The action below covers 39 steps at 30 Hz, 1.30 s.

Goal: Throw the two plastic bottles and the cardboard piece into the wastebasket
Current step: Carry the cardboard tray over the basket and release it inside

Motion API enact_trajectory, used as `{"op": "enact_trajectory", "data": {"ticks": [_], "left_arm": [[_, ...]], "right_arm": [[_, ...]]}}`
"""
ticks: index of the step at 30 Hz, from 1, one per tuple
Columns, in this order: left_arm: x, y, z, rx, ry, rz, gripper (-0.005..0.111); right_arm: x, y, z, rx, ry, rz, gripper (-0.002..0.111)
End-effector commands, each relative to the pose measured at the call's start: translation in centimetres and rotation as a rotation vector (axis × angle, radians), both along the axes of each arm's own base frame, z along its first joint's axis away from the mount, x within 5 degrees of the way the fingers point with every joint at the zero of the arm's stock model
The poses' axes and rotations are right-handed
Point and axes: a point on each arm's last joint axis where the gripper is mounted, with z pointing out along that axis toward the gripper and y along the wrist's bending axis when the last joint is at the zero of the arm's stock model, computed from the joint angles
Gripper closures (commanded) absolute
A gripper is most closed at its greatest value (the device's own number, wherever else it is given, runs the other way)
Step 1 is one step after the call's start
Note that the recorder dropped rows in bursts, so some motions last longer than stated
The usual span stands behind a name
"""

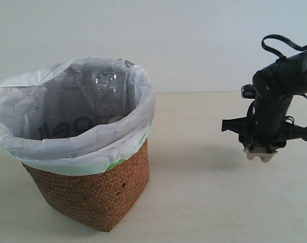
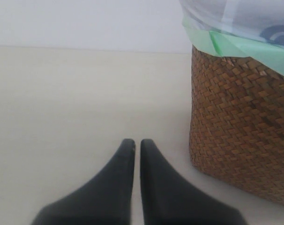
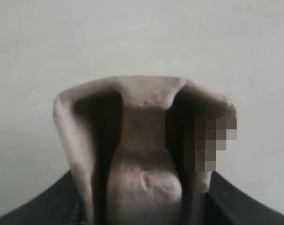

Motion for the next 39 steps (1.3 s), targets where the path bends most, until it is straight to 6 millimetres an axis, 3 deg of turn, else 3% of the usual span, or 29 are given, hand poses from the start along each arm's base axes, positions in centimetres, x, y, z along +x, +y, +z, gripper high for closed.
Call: {"op": "enact_trajectory", "data": {"ticks": [1, 8, 14, 21, 24, 31, 34, 37, 39], "left_arm": [[0.0, 0.0, -0.1, 0.01, 0.002, 0.002, 0.103], [0.0, 0.0, -0.1, 0.01, 0.002, 0.002, 0.103], [0.0, 0.0, -0.1, 0.01, 0.002, 0.002, 0.103], [0.0, 0.0, -0.1, 0.01, 0.002, 0.002, 0.103], [0.0, 0.0, -0.1, 0.01, 0.002, 0.002, 0.103], [0.0, 0.0, -0.1, 0.01, 0.002, 0.002, 0.103], [0.0, 0.0, -0.1, 0.01, 0.002, 0.002, 0.103], [0.0, 0.0, -0.1, 0.01, 0.002, 0.002, 0.103], [0.0, 0.0, -0.1, 0.01, 0.002, 0.002, 0.103]], "right_arm": [[-0.2, -0.7, 2.5, -0.04, -0.056, 0.04, 0.069], [-0.9, -2.2, 6.8, -0.045, -0.14, 0.031, 0.069], [-1.8, -1.9, 9.9, -0.017, -0.2, 0.117, 0.069], [-2.8, 0.8, 12.5, 0.309, -0.27, 0.224, 0.069], [-3.5, 3.2, 13.7, 0.518, -0.298, 0.341, 0.069], [-6.4, 8.9, 19.7, 0.96, -0.397, 0.701, 0.069], [-7.0, 9.1, 22.1, 0.98, -0.452, 0.754, 0.069], [-7.2, 8.6, 22.8, 0.926, -0.485, 0.734, 0.069], [-6.9, 7.9, 22.3, 0.802, -0.477, 0.697, 0.069]]}}
